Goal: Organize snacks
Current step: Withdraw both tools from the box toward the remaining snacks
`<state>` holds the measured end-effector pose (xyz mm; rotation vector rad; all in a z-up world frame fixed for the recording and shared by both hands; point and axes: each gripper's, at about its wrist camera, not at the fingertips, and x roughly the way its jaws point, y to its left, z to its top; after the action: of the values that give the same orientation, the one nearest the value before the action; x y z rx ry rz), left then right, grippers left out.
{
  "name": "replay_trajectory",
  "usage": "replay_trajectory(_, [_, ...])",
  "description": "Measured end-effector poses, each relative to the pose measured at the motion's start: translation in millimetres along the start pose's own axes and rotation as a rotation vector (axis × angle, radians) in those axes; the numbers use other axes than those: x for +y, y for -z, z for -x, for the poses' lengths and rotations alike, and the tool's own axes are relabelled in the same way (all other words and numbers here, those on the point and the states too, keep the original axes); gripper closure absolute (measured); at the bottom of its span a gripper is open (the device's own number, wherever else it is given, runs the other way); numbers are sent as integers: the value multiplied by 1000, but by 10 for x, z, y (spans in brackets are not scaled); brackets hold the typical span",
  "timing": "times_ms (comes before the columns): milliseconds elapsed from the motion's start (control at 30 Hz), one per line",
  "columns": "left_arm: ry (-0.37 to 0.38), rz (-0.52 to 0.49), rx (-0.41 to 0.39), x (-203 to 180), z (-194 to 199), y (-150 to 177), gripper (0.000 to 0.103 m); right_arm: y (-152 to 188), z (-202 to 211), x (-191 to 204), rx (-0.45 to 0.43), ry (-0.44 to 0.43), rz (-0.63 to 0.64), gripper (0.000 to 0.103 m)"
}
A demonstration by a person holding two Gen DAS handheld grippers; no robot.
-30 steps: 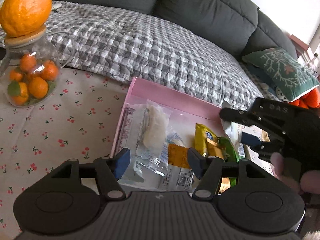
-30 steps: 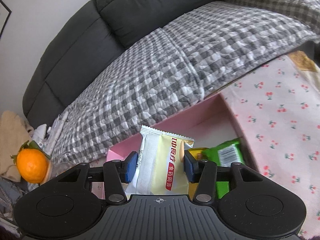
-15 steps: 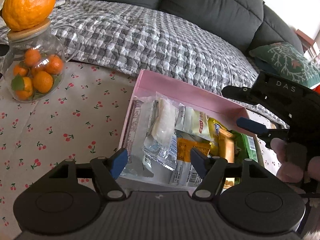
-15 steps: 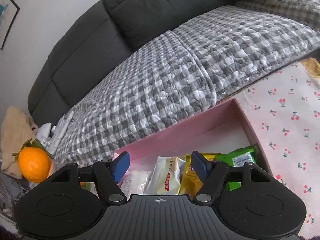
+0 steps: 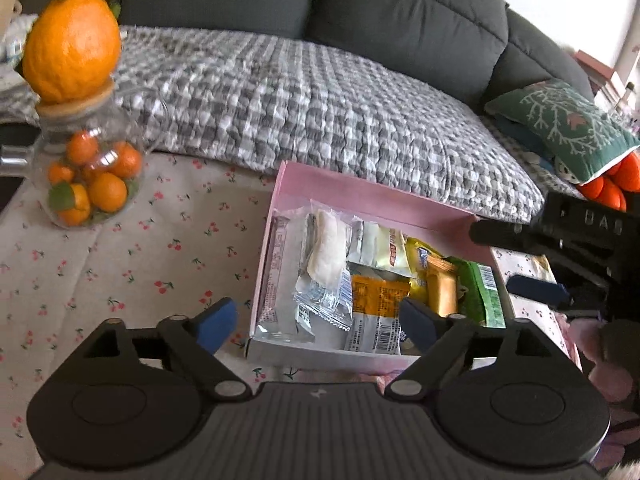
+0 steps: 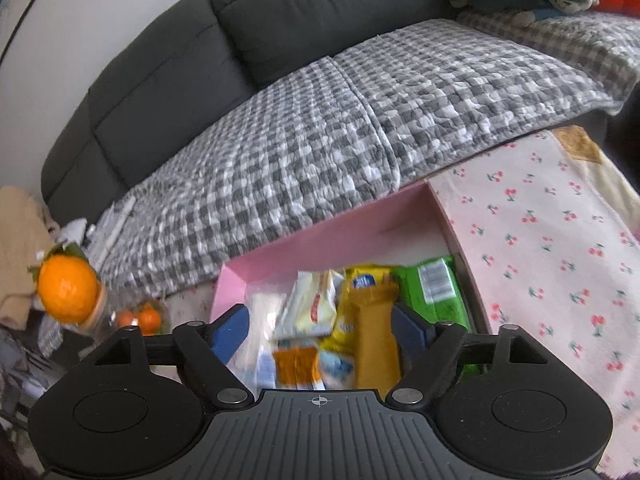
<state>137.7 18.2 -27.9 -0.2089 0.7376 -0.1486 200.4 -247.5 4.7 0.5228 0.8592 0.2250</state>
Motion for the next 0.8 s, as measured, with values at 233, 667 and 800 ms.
replay_trajectory(233, [-20, -51, 34, -53, 117, 82, 6, 159, 302, 89, 21, 52, 65, 14])
replay_trajectory(667, [-73, -80, 107, -19, 280, 369, 1, 468, 732, 82, 53, 103, 146, 11])
replay_trajectory(800, [-76, -82, 109, 55, 251, 519, 1, 614, 743, 25, 69, 101, 184, 11])
